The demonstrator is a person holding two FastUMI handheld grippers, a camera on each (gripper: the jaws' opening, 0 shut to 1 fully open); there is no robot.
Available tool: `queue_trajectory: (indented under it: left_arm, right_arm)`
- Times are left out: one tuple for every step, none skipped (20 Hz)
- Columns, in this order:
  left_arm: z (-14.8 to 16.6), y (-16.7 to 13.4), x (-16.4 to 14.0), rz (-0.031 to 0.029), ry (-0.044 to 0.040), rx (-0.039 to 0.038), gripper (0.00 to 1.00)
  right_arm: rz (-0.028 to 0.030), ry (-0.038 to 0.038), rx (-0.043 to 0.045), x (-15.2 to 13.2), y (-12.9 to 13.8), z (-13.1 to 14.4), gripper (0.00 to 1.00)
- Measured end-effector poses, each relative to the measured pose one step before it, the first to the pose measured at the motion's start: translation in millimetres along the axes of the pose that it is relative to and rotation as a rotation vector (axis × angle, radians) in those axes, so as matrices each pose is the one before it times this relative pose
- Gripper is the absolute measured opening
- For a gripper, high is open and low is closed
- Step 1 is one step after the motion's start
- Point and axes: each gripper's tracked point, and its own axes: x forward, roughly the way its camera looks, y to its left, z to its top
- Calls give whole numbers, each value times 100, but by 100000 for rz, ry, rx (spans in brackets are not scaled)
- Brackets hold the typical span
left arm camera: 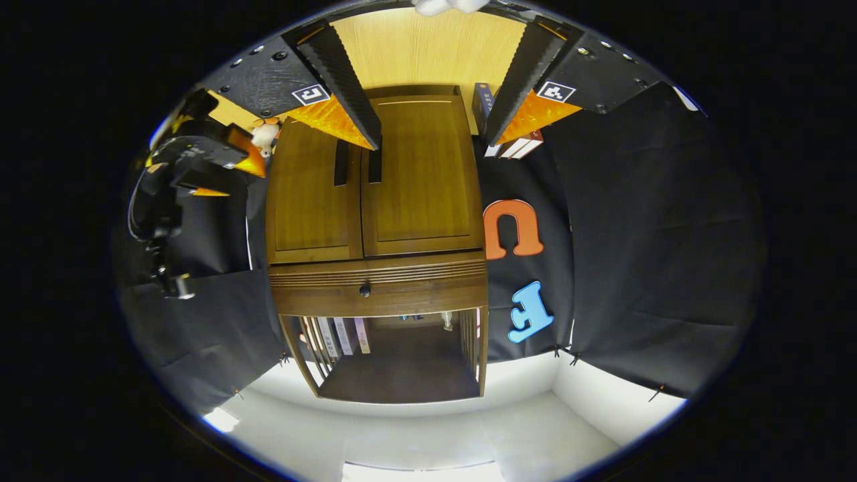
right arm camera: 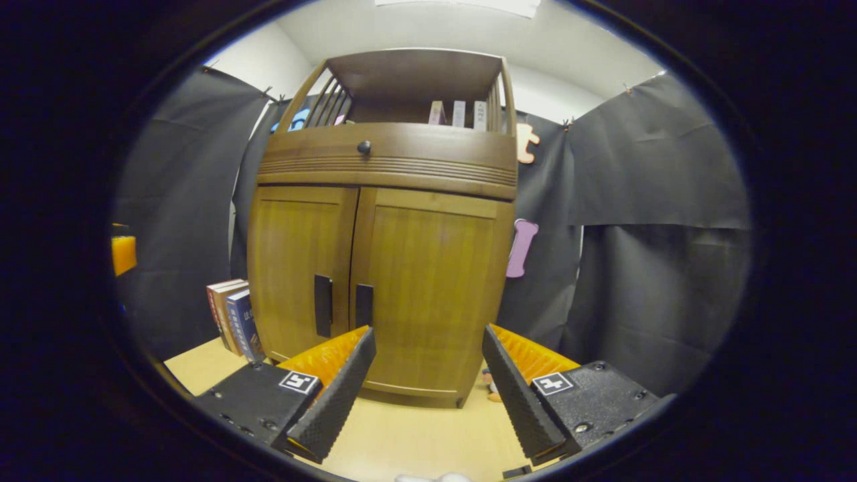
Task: Open the right door of the double-door shoe cabinet with the right hand, and open the left door with the left hand.
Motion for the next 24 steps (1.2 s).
queue_trajectory:
  left_arm:
    - [-46,-9,-239,273,344,43,96]
    - [-204,123,-182,346,699,20,96]
    - [-171,118,-202,435,515,17,96]
    - [-132,79,-150,362,394,-110,96]
    - [-92,66,-86,475,612,-135,96]
    - [-79,188,-29,593,208,-161,96]
    - [35,166,-87,502,318,-71,96]
    - [-10,184,-18,720,385,-13,96]
    - [2,175,-89,511,215,-79,96]
    - [-57,190,-19,421,468,-134,96]
    - [-19,160,-16,559,310,20,96]
    - [-13,241,-95,636,374,-24,96]
    - [-13,159,-51,417,134,-15,96]
    - [45,50,-35,409,197,-144,96]
    - [29,91,-97,488,42,-358,96]
    - [-73,71,-40,240,236,-668,96]
    - [31,68,-120,217,-43,-814,96]
    - [33,112,-169,233,63,-642,100]
    - [54,123,-115,314,-214,-151,96]
    - [15,220,-140,533,-200,246,96]
    - [14,250,-55,560,-40,355,96]
    - [-25,218,-117,552,134,201,100]
    - [-144,197,-26,346,20,-40,100]
    - [-52,257,-115,524,100,-110,96]
  right_arm:
    - [1179,309,665,1197,551,-312,100]
    - [727,895,845,1604,858,-103,100]
    - [1233,609,1109,1723,821,-289,100]
    - [535,671,430,1440,776,-18,100]
    - [267,-82,-128,1400,673,-91,100]
    - [-94,523,-358,1527,654,-77,100]
    - [527,805,-16,1461,666,-299,99]
    - [864,742,133,1236,783,-134,98]
    - [513,1287,-156,1197,670,-171,98]
    - [735,945,193,980,566,-76,97]
    - [-31,591,290,806,355,-94,96]
    - [-421,649,-267,882,241,-95,96]
    - [236,893,-100,692,339,-52,94]
    - [201,-32,198,747,191,124,92]
    - [-363,309,-404,682,-45,-142,90]
    - [-661,704,-469,755,-102,-140,88]
    - [-193,607,286,628,118,-274,84]
    - [23,1256,705,394,52,-229,82]
    - [-194,634,793,356,-134,-121,79]
    - [-237,347,679,483,-92,55,78]
    - [89,399,425,417,46,-53,76]
    - [230,535,169,213,79,2,75]
    - [-104,346,48,279,-24,-214,70]
    - [-414,856,-158,285,-122,-102,68]
